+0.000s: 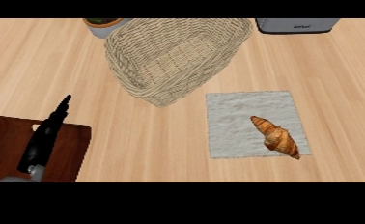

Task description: Pick the croissant from the placemat and place it in the basket

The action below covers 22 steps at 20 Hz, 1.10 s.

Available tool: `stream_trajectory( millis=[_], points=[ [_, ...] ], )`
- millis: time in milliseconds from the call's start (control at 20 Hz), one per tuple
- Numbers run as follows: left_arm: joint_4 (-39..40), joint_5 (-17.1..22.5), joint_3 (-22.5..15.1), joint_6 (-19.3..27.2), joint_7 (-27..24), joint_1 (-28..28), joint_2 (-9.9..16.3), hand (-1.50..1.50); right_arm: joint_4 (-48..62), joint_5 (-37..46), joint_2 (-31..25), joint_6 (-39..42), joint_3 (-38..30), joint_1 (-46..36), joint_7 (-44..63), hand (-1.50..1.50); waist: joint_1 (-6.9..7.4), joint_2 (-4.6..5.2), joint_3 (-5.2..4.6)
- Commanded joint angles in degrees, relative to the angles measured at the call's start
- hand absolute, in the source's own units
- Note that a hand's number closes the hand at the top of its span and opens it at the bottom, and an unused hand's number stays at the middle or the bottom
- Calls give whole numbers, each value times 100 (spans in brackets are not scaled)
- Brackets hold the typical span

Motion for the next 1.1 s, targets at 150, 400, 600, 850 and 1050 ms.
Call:
stream_trajectory(
  millis=[150, 400, 600, 850, 1050],
  points=[
    [149, -89, -28, -75, -139, -100, -228, 0, 398, 180, 38, -466, 97, -657, -998, -150, 99, 33, -11],
    [-199, -208, -2, -36, 125, -41, -108, 0, 771, 29, -71, -577, 5, -1058, -1098, -150, 125, 18, -2],
    [275, -256, 56, -136, -102, -117, -223, 0, 834, 62, -114, -714, -9, -1233, -977, -150, 100, 34, -9],
    [66, -369, 79, -106, -152, 74, -214, 0, 653, 503, 129, -980, 385, -1060, -880, -150, 134, 31, -12],
    [150, -347, 233, -205, -51, -46, -209, 0, 741, 502, 80, -1004, 361, -1141, -839, -150, 113, 36, -13]
  ],
)
